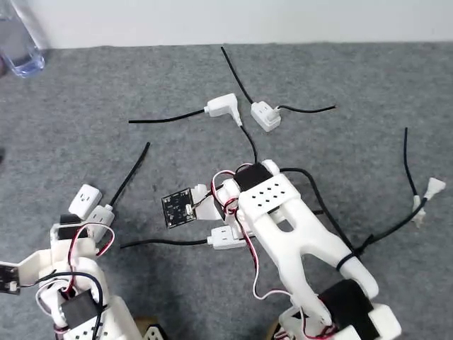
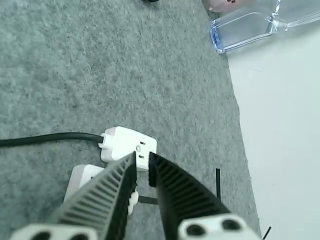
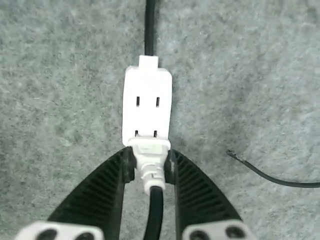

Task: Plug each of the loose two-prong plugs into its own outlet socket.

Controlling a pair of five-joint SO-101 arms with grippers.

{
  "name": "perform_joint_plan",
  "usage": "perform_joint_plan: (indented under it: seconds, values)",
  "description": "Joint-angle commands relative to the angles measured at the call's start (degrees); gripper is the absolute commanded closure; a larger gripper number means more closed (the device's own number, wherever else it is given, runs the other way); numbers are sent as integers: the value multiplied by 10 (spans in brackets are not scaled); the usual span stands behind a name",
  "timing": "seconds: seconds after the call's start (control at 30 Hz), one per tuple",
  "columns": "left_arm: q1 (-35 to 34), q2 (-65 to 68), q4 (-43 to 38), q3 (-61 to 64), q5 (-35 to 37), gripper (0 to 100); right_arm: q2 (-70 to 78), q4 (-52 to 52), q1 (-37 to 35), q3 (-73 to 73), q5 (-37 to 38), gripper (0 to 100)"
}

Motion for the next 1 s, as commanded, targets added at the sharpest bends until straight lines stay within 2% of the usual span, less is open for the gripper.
perform_joint_plan:
  seconds: [0.0,0.3,0.67,0.97]
  values:
    - [-5,-6,0,-4,-5,956,-1,-24,0,15,5,990]
    - [-5,-6,0,-4,-5,956,0,-27,-4,28,2,990]
    - [-5,-6,0,-4,-5,956,122,-128,-5,71,-9,990]
    - [-5,-6,0,-4,-5,956,131,-133,-5,71,-19,990]
